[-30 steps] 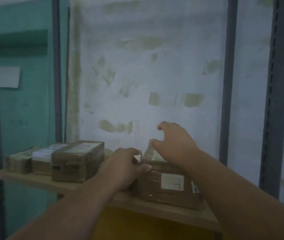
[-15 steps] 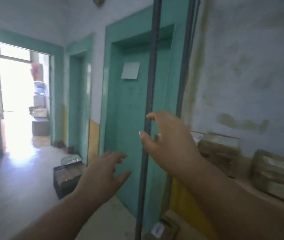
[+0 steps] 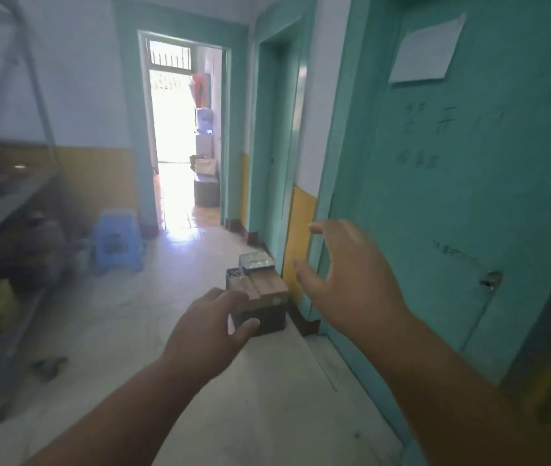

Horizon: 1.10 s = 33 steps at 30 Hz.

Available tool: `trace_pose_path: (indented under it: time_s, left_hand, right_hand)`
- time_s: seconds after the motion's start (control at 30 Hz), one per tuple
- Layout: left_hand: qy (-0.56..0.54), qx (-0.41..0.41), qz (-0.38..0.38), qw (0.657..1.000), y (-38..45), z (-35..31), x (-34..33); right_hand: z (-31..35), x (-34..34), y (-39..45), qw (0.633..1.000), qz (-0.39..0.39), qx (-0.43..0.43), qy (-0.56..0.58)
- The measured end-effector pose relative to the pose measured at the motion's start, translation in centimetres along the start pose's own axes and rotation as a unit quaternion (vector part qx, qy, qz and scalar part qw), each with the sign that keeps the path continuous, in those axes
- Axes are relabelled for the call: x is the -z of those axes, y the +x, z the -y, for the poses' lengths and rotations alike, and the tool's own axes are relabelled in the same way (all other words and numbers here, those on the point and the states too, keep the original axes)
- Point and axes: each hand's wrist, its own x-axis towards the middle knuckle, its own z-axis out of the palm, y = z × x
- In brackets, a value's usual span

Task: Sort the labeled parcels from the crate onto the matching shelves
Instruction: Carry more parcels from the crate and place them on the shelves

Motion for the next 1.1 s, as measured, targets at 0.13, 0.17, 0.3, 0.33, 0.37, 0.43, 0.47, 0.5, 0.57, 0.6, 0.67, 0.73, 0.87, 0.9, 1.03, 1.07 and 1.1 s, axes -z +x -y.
trace_pose_path:
  time_s: [0.13,0.17,0.3,0.33,0.37,0.43,0.47,0.5,0.57,0.6,0.67,0.73,0.87,0.9,1.03,1.07,1.1]
  left_hand:
    - [0.020,0.038,0.006,0.999,6.5,4.2,-1.0]
    - [0.028,0.045,0.006,0.999,7.9,5.4,-1.1]
    - [0.042,0.089,0.017,0.995,13.1,11.3,-2.8]
    - [0.040,0.099,0.021,0.994,14.3,13.0,-3.4]
    - [0.039,0.106,0.026,0.993,15.6,14.7,-4.1]
    - [0.030,0.112,0.035,0.993,18.7,18.2,-5.5]
    - [0.024,0.111,0.039,0.993,20.7,19.9,-6.1]
    - [0.019,0.105,0.044,0.993,22.9,21.6,-6.8]
    - [0.006,0.092,0.055,0.994,28.0,24.6,-8.0]
    - [0.000,0.087,0.059,0.994,30.6,25.7,-8.4]
    - [-0.007,0.072,0.078,0.994,35.7,27.3,-9.3]
    - [-0.002,0.049,0.109,0.993,40.4,28.3,-10.2]
    - [0.006,0.013,0.156,0.988,49.0,31.0,-14.1]
    - [0.008,0.009,0.163,0.986,51.1,31.7,-15.5]
    - [0.003,0.004,0.182,0.983,59.6,34.2,-21.0]
    - [0.004,0.004,0.182,0.983,61.7,34.9,-21.9]
    - [0.006,0.005,0.182,0.983,63.9,35.6,-22.5]
  right_hand:
    - [-2.0,-5.7,7.4,0.999,0.020,-0.003,0.045]
    - [-2.3,-7.1,9.2,0.998,0.022,0.002,0.054]
    - [-3.0,-14.3,15.3,0.996,0.058,0.014,0.070]
    - [-3.2,-16.4,16.7,0.995,0.063,0.013,0.071]
    - [-3.3,-18.6,18.0,0.995,0.067,0.008,0.073]
    - [-3.7,-22.8,20.8,0.994,0.073,-0.008,0.077]
    - [-3.9,-24.9,22.4,0.994,0.074,-0.017,0.074]
    - [-4.2,-26.8,24.0,0.995,0.071,-0.025,0.069]
    - [-5.1,-30.0,27.5,0.996,0.061,-0.042,0.058]
    - [-5.5,-31.3,29.3,0.995,0.062,-0.051,0.054]
    - [-6.7,-33.2,32.5,0.994,0.064,-0.080,0.042]
    - [-8.2,-34.7,35.3,0.993,0.059,-0.100,0.033]
    - [-12.3,-38.9,40.2,0.988,0.058,-0.142,0.015]
    - [-13.5,-40.3,41.4,0.987,0.059,-0.151,0.011]
    - [-18.5,-46.1,47.2,0.986,0.063,-0.155,0.007]
    - [-19.8,-47.7,49.1,0.987,0.064,-0.149,0.008]
    - [-20.9,-49.4,51.1,0.987,0.065,-0.144,0.012]
